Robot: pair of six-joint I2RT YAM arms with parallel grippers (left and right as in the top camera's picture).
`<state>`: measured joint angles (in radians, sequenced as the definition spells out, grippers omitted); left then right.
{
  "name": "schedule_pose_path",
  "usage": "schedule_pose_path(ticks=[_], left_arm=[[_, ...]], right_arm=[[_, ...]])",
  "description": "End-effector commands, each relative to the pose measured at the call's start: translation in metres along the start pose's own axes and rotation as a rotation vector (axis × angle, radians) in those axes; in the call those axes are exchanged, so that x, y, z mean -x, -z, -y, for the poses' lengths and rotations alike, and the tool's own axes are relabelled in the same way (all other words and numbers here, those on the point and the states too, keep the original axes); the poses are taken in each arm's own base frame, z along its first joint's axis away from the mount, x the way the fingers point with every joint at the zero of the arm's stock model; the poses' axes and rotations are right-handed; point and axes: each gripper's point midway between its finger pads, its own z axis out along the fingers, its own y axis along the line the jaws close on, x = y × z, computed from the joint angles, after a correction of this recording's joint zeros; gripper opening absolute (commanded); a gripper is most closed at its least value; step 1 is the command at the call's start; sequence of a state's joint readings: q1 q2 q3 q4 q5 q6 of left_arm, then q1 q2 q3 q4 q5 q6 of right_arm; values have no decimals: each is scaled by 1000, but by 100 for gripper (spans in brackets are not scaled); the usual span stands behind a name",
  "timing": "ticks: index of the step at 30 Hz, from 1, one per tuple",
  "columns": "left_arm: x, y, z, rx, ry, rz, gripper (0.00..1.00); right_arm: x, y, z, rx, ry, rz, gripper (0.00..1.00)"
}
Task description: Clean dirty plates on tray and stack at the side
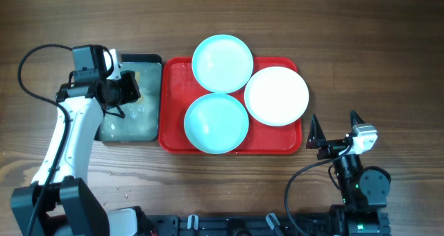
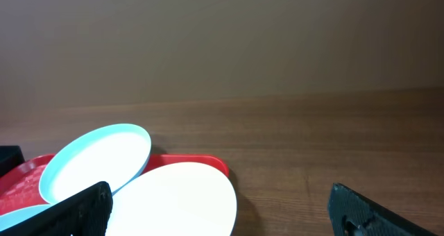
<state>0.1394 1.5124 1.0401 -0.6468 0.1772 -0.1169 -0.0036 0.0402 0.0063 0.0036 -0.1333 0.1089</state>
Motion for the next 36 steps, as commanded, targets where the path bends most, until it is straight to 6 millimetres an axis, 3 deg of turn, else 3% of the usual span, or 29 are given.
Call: schedule_pose_path(ticks=[1,25,36], left_arm=[[5,7,-1,7,-8,27,4],[4,6,-1,7,-26,25,4],[-10,7,-3,16,-31,-30,4]], right_arm=[[2,0,2,-11,-9,8,100],[2,0,2,-11,-9,8,100],[2,0,2,-11,-9,8,100]])
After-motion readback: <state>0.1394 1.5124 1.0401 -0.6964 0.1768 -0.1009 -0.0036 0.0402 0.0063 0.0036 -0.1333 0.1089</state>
